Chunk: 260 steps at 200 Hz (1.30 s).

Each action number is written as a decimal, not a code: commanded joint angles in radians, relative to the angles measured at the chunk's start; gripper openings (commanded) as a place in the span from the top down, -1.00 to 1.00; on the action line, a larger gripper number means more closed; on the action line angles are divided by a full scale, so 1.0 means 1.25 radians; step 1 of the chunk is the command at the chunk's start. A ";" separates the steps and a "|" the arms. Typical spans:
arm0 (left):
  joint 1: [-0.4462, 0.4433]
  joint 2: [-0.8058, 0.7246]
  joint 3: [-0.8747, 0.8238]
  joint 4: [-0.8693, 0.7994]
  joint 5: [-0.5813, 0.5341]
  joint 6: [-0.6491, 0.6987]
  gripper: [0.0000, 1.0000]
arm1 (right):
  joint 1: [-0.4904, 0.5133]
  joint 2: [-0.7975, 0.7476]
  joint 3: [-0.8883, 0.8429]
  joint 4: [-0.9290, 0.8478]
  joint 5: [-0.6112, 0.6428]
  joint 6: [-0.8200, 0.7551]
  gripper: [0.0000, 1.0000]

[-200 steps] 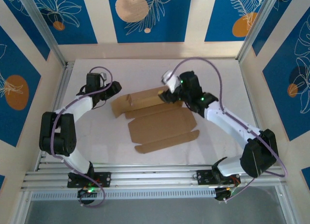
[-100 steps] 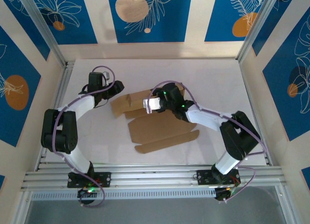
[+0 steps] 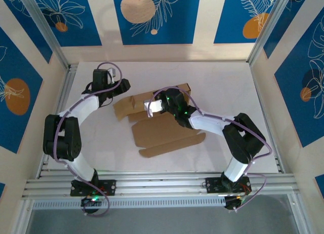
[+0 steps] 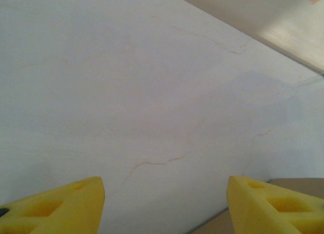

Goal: Fold the paper box

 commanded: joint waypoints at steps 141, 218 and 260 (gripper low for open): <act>-0.049 -0.150 -0.202 -0.034 0.033 0.074 -0.35 | -0.026 0.009 0.038 -0.009 0.035 0.102 0.72; -0.057 -0.223 -0.327 0.282 0.079 -0.158 -0.39 | -0.025 -0.014 0.030 -0.021 0.059 0.223 0.71; -0.056 -0.277 -0.373 0.321 0.048 -0.139 -0.41 | -0.050 -0.045 0.044 -0.057 0.055 0.321 0.71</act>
